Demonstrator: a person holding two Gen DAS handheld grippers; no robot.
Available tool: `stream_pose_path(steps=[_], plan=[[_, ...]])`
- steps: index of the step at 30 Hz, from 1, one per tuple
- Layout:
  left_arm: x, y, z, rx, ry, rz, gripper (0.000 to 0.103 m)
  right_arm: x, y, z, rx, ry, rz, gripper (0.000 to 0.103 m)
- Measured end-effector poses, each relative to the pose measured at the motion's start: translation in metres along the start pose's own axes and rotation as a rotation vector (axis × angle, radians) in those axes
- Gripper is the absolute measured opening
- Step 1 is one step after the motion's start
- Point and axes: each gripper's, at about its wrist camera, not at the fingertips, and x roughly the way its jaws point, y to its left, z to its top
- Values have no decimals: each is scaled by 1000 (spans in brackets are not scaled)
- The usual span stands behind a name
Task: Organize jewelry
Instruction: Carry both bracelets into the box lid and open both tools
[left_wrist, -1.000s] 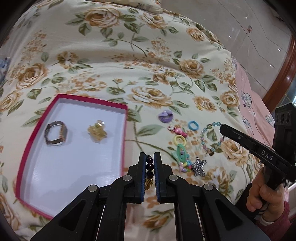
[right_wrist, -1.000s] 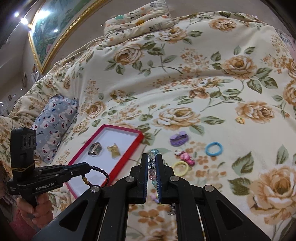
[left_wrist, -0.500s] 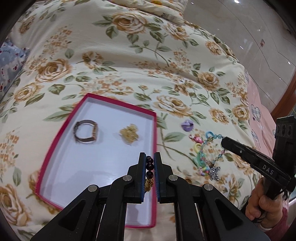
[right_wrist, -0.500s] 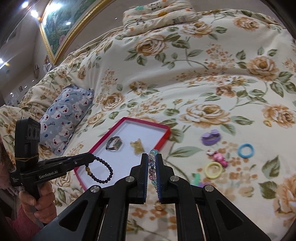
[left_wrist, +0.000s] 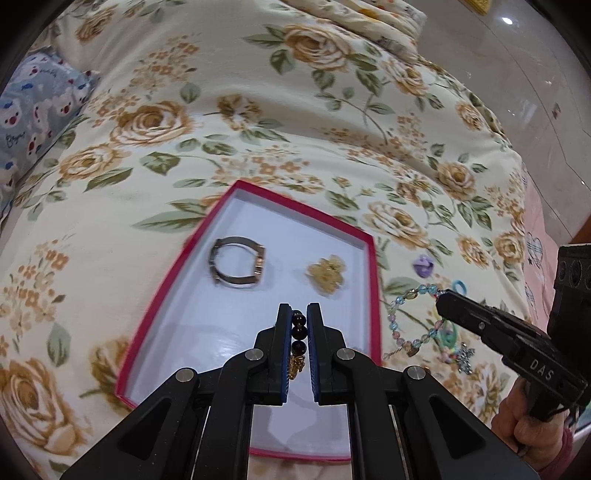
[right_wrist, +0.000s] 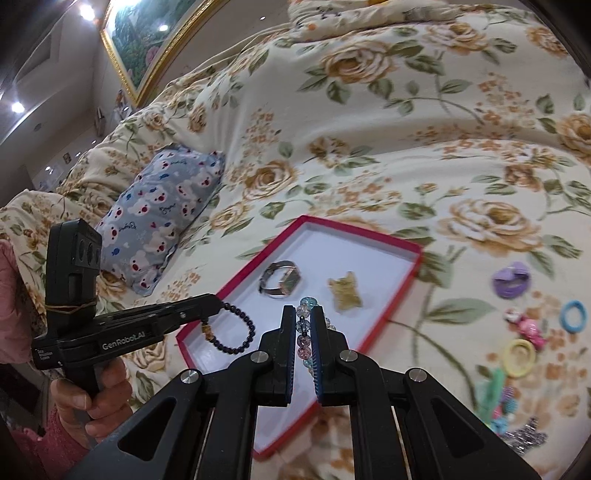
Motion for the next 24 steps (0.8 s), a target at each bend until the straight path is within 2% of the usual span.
stream_pose_path(steps=[6,15,24], plan=[[14,11,5,-15,10,15,7,31,11,1,-24,31,26,7],[50,26,18,-30,34,-26,7,75,9,-2,-17,87,41,7],[85,38,26,-31,71,111,7,95,-21,-9,18,134,-38,7]])
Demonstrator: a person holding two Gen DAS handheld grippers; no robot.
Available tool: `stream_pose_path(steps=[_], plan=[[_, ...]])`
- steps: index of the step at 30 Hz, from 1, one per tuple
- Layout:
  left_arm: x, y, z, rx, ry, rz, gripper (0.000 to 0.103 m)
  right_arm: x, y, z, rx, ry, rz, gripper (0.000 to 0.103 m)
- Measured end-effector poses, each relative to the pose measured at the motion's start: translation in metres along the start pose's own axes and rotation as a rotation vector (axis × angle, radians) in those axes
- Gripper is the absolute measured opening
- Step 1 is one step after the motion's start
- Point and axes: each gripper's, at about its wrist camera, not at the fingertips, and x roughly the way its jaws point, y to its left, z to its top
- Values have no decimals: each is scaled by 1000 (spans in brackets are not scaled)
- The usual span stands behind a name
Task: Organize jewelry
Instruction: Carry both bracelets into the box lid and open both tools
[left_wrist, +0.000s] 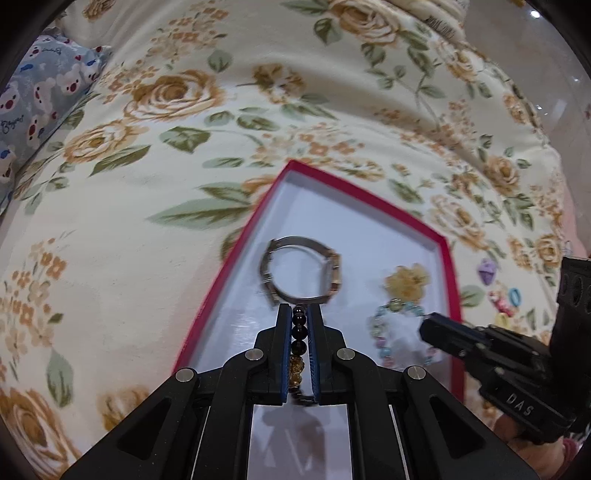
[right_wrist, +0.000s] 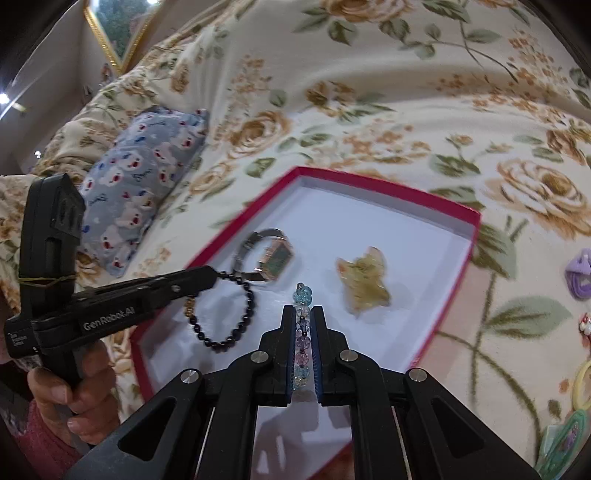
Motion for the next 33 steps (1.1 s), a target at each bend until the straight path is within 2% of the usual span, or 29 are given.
stream_pose_path(steps=[6,13,16,19,23,29,33], plan=[[17,-8,-1,11,29,66,7,7,-3,-1,-13,20,-29,7],[25,-7,0,15,43,83,7,13,-5,-1,-9,46,-46,8],[26,-6,0,13,48,82,8,13,-5,-1,-6,45,-41,12],[25,-5,0,7,53,80,12,12,-5,0,0,42,-34,12],[18,-6,0,5,42,82,25,5,-6,0,15,31,-21,14],[-3,-9,-6,6,13,71,29,-23,0,-2,16,-18,-7,18],[-25,-12,-15,-9,-19,55,37,-52,1,-7,24,-70,-6,27]])
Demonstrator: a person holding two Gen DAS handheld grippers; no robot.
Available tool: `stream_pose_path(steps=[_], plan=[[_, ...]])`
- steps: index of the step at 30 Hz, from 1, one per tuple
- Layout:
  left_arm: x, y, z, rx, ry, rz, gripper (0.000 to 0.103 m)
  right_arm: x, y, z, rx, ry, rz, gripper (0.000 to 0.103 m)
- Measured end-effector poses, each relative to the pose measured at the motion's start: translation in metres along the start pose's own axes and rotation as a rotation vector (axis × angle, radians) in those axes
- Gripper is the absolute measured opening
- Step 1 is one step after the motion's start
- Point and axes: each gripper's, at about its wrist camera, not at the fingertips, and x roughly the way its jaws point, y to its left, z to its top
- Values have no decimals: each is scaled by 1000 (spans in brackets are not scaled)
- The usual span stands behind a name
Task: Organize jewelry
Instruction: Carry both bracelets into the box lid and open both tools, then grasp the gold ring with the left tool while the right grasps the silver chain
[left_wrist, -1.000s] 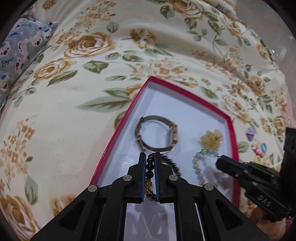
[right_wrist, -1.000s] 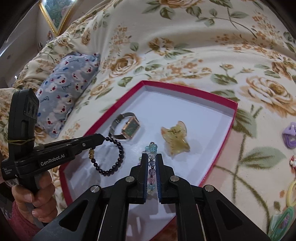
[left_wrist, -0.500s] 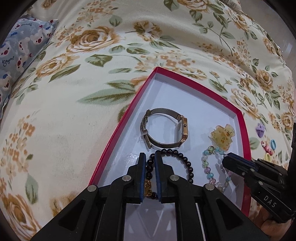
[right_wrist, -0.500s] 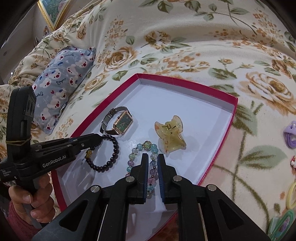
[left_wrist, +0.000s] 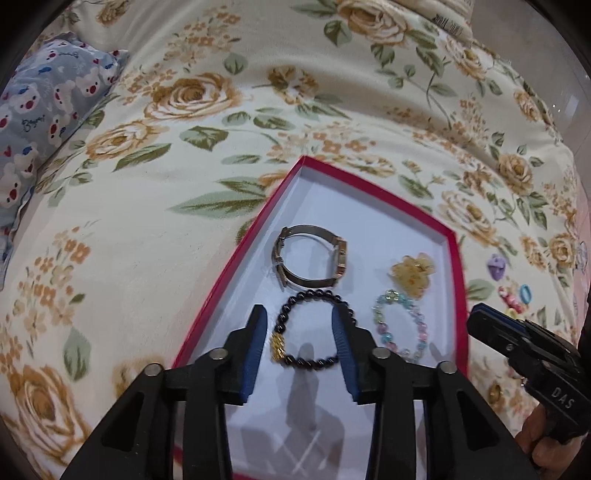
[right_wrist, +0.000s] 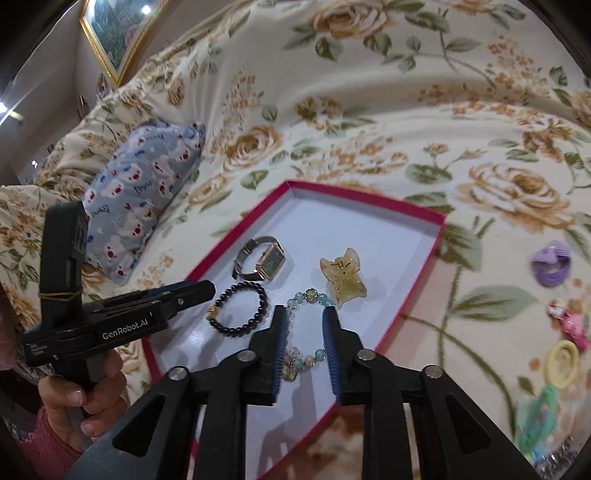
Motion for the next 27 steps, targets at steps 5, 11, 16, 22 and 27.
stream_pose_path(steps=[5,11,16,22,27], plan=[[-23,-5,-17,-21,-8,-31,38,-32,-7,-6,28,-44,-19,28],[-42,-17,-36,-21,-4,-74,38,-74,-21,-19,59,-108,-68,37],[-54,-34,-48,12,8,-106,39,-107,-35,-34,78,-145,-129,41],[-64,-55,-55,65,17,-151,43,-137,-58,-62,117,-159,-234,46],[-67,-76,-61,125,28,-185,46,-151,-75,-85,163,-155,-294,46]])
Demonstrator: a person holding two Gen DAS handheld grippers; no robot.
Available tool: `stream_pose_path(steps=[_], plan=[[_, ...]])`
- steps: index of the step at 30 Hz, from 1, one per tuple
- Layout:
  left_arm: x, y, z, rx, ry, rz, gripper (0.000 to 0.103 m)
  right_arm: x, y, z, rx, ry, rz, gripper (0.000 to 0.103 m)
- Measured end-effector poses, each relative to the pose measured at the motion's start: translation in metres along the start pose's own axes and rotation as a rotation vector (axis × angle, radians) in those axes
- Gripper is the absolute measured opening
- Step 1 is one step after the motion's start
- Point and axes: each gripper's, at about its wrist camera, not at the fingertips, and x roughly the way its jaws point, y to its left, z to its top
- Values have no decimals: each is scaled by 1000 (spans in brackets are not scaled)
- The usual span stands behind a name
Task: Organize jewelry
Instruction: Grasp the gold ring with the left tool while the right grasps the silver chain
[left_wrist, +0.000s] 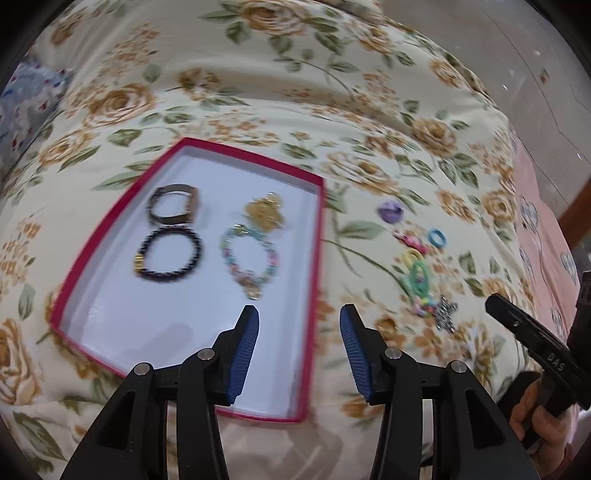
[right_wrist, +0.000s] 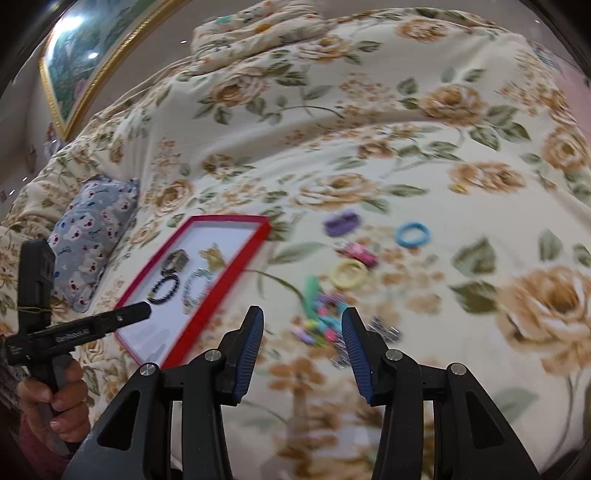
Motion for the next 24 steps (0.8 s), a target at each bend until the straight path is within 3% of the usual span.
stream_pose_path(steps=[7,14,17,24], plan=[[12,-26,-6,66,34,-25,47,-12,-18,-16,-4,-2,-60,46],[21,-40,-7,98,52,-27,49,-12,-20,-17,-15,12,-56,46],[26,-47,-8,114,60,-28,50,-6,-20,-18,-23,39,-47,57],[52,-64,-7,178,105,-38,50,15,-20,-21,-50,114,-42,58]])
